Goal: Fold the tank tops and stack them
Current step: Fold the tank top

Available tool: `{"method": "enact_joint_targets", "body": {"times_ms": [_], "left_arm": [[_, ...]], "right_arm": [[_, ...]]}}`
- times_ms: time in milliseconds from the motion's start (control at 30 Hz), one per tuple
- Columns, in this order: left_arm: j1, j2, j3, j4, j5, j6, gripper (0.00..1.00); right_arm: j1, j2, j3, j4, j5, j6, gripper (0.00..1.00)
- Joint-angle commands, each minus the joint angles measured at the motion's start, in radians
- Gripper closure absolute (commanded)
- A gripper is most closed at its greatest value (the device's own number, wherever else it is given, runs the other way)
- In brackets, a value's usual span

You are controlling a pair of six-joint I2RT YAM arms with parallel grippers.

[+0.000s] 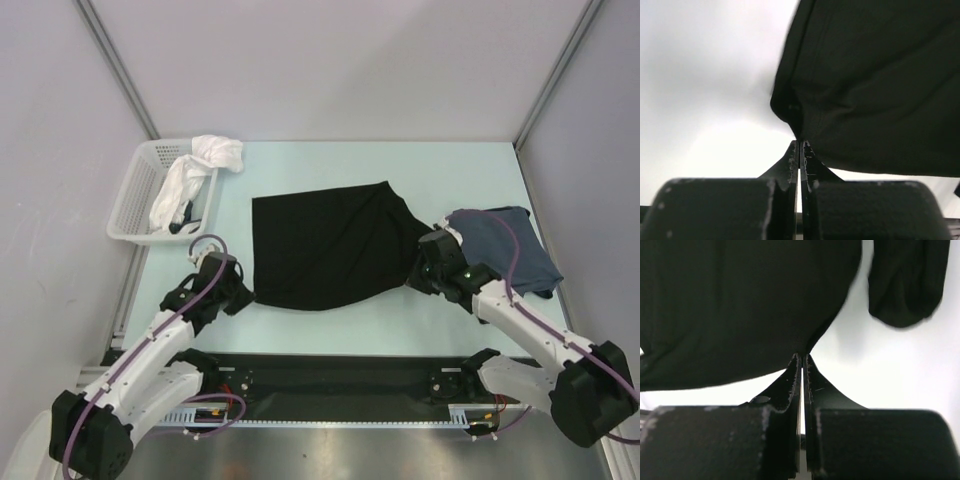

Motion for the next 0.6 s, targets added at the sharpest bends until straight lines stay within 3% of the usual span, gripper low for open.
{"method": "enact_joint_targets", "body": {"times_ms": [0,567], "left_arm": [[0.029,0.033,0.069,0.016,-0.006,0.058,1.0],[0.152,0.303,0.191,0.16,0.036,0.096,1.0]], "right_arm": [[-0.03,0.067,0.084,0.028,0.011,-0.08,1.0],[-0.185,0.377,0.285,0.125,-0.094,-0.168,1.0]]}}
